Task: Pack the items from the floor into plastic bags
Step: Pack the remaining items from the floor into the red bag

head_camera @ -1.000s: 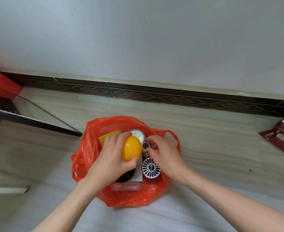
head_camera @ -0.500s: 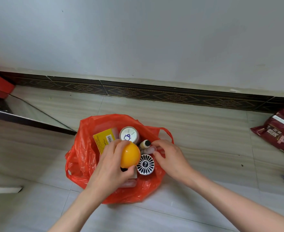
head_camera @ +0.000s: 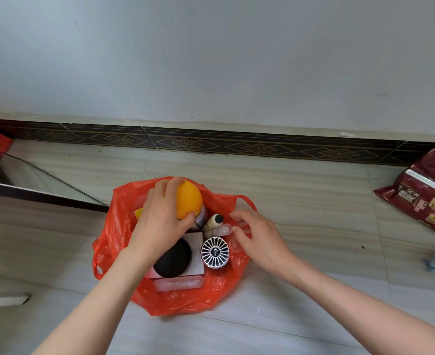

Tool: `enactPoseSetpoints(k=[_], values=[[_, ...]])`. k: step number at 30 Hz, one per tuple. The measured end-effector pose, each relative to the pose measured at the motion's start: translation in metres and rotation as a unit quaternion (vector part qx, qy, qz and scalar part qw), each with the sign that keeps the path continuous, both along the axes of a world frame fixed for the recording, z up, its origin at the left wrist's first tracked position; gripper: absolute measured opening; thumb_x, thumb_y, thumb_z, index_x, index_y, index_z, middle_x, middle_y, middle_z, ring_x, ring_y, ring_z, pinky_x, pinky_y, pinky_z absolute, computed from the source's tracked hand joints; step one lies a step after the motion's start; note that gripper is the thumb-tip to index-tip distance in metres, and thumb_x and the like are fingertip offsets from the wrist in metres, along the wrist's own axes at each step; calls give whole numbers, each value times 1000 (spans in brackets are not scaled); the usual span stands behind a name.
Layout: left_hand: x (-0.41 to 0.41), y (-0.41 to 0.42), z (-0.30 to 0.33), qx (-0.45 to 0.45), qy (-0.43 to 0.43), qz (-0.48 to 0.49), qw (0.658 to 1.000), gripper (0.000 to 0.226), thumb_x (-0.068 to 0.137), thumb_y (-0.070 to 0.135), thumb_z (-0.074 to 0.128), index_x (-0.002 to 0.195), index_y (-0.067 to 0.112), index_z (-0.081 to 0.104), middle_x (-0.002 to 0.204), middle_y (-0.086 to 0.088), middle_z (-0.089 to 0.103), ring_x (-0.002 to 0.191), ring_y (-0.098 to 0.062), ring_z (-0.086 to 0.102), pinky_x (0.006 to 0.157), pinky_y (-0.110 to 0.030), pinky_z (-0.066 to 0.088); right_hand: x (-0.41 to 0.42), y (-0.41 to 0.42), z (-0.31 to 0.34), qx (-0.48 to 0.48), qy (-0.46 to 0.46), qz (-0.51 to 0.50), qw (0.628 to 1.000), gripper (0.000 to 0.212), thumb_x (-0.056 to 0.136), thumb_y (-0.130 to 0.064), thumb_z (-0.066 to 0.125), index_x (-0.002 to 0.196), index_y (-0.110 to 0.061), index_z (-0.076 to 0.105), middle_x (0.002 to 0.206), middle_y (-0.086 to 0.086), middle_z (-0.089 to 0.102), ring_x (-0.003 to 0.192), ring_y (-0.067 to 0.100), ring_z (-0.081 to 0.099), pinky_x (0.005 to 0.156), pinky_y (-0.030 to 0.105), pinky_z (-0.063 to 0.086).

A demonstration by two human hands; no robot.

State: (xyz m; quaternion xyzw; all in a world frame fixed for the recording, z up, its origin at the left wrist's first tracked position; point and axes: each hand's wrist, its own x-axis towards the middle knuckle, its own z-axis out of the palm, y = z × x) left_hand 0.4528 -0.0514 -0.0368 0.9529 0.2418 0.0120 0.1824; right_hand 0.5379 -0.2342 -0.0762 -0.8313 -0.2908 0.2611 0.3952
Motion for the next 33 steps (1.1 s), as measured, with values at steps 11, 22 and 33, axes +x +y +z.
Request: enactPoseSetpoints(k=[11, 22, 33], values=[[9, -30, 22, 92, 9, -126, 988, 63, 80, 51, 40, 133, 18, 39, 141, -16, 37, 130, -38, 35, 98, -53, 36, 24, -45, 11, -50, -97, -18, 994, 43, 89, -24, 55, 131, -18, 47, 131, 1, 51, 122, 18, 46, 97, 21, 32], [103, -182, 2, 135, 20, -421, 897, 78, 58, 34, 78, 127, 15, 47, 129, -18, 55, 116, -38, 54, 89, -51, 47, 84, -248, 22, -275, -120, -112, 947, 48, 92, -21, 47, 139, -14, 36, 142, 7, 40, 129, 25, 39, 103, 34, 34], [153, -362, -79, -136, 42, -303, 942, 60, 91, 30, 50, 143, 18, 24, 147, -3, 30, 135, -19, 25, 109, -31, 26, 82, -366, -36, -324, 11, -334, 885, 59, 87, -37, 56, 138, -15, 35, 135, 9, 41, 124, 29, 37, 100, 34, 34]])
